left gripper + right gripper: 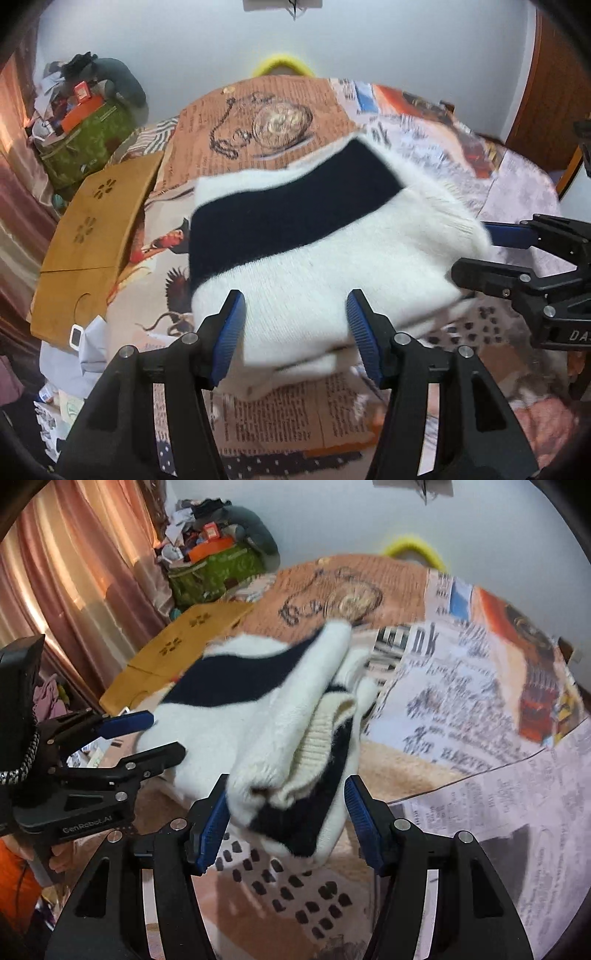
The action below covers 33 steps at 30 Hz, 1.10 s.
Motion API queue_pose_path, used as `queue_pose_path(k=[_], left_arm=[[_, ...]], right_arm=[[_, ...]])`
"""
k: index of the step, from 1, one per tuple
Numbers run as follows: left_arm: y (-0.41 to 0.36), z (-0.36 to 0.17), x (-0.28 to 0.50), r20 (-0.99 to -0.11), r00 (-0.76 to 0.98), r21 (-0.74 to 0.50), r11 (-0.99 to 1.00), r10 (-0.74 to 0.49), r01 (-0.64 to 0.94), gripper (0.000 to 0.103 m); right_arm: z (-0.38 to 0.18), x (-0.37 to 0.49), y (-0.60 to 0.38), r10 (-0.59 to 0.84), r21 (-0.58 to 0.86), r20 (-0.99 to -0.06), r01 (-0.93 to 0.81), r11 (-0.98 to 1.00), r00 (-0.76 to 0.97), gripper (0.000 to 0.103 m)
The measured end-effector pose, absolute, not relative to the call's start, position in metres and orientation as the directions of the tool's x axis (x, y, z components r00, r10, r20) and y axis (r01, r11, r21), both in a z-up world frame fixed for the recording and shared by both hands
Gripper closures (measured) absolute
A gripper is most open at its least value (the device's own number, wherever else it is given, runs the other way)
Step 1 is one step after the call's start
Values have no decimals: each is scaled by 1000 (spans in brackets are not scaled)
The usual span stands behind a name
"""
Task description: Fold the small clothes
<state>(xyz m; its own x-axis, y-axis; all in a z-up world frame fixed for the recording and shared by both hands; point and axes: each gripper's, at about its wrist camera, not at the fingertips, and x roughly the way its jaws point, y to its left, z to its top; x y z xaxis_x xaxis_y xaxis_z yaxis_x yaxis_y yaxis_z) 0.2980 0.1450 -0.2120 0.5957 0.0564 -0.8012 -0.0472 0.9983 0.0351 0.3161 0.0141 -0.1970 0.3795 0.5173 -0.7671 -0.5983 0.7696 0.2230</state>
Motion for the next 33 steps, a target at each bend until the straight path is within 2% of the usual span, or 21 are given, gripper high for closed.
queue_pose_path(k=[6,16,24,26,31,33], left_arm=[[150,-148,258,-700,710,-9,993,78,-118,46],[128,-28,159,-422,898,-17,990,122,-142,46],[102,13,83,-250,958,-18,989,139,-148,45],[98,16,69,-225,962,-9,987,151,-157,41],[89,19,44,-189,969,-16,987,157,-163,14],[87,18,35,-178,971,-14,986,163,-168,7]], right_arm=[[-145,287,0,542,163,-683,-622,766,490,46],[-35,207,-33,648,134,-419,-663,737,636,46],[8,135,-48,679,98,-228,-678,729,697,46],[10,123,-47,672,84,-206,-671,737,712,45],[11,104,-50,627,61,-166,-627,777,761,19],[10,101,-51,607,58,-162,-607,793,778,12]])
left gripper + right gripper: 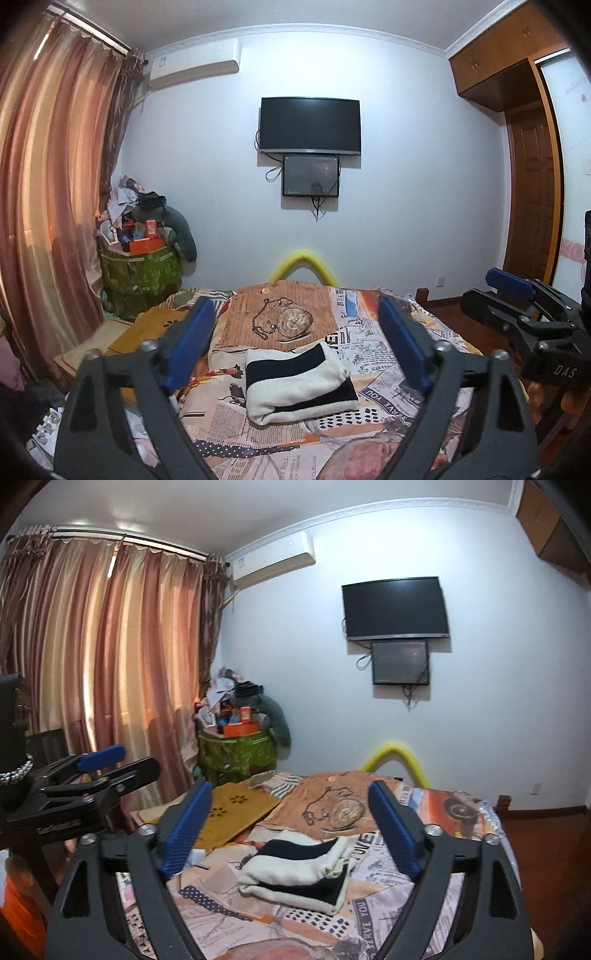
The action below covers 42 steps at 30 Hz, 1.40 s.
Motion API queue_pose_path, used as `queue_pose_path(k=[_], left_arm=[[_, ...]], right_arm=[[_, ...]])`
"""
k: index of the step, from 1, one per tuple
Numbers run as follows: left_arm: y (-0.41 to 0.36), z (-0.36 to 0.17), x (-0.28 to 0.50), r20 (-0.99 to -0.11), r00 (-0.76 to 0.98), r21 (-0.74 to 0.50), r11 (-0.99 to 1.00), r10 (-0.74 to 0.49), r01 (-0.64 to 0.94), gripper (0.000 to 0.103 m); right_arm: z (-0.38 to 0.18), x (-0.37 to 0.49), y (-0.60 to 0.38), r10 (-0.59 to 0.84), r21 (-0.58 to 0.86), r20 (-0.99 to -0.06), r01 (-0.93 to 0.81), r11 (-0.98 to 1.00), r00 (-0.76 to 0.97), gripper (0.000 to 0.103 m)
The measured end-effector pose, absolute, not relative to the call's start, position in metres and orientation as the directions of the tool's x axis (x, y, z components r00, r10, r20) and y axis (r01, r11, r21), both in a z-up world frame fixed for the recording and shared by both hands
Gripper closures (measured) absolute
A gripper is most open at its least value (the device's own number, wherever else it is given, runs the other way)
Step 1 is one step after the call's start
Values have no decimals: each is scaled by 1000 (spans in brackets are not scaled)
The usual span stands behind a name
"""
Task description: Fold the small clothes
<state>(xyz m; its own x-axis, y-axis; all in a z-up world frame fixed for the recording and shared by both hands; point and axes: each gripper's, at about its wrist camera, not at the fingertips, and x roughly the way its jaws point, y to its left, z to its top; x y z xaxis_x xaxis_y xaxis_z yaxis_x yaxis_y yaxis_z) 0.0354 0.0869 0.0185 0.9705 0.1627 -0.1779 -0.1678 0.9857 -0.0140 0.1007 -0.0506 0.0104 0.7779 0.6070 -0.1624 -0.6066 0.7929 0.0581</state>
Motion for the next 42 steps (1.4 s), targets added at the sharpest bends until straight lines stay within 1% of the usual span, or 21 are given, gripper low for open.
queue_pose_path(k=[1,3,4,10,42], left_arm=[[86,18,33,-174,971,-14,985,165,-170,4],[85,19,26,-163,972,-14,985,169,-174,0],[84,19,23,-159,972,-13,984,172,-176,0],[79,14,18,-152,971,-3,982,186,-188,0],[77,10,25,-174,975,-17,990,137,-143,0]], right_arm=[[9,101,-51,600,60,-164,-600,798,783,6],[10,100,-52,589,60,-164,-588,807,791,1],[9,100,-52,581,58,-163,-580,812,797,1],[8,96,-54,560,45,-170,-561,827,811,0],[4,83,-59,542,34,-179,-546,837,821,0]])
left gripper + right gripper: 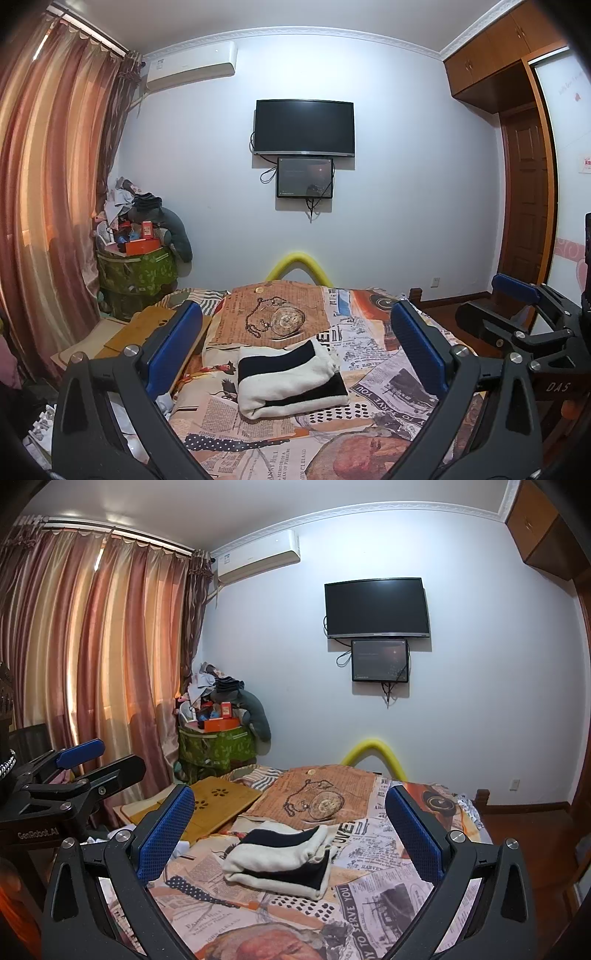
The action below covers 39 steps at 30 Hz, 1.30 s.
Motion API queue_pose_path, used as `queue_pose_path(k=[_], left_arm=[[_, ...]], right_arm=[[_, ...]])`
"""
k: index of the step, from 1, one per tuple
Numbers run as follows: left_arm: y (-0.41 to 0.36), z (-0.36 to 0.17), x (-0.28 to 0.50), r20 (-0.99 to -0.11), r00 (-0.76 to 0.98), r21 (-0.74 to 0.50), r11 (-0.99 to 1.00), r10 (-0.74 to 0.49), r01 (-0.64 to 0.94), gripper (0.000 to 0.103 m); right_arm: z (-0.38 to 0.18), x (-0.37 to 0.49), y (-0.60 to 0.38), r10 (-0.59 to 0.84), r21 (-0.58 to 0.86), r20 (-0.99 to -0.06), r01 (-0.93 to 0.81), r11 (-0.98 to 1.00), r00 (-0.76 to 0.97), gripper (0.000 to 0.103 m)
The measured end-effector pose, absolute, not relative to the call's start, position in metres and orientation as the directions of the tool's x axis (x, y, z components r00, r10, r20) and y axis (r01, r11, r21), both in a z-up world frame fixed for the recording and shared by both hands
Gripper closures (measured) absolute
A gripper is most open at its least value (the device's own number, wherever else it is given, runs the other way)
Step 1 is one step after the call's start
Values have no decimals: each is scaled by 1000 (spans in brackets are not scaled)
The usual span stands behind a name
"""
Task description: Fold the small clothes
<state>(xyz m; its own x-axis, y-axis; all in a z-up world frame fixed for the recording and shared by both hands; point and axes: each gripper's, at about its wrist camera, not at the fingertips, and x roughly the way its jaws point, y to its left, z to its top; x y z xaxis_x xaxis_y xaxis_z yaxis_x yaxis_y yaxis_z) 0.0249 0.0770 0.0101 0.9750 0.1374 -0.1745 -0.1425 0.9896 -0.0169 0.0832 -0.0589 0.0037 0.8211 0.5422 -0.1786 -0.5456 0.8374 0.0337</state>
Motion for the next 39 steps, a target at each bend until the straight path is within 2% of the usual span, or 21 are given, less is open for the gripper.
queue_pose_path(k=[39], left_arm=[[86,12,27,-199,975,-46,993,99,-110,0]], right_arm=[[11,79,-55,539,29,-189,-544,839,821,0]])
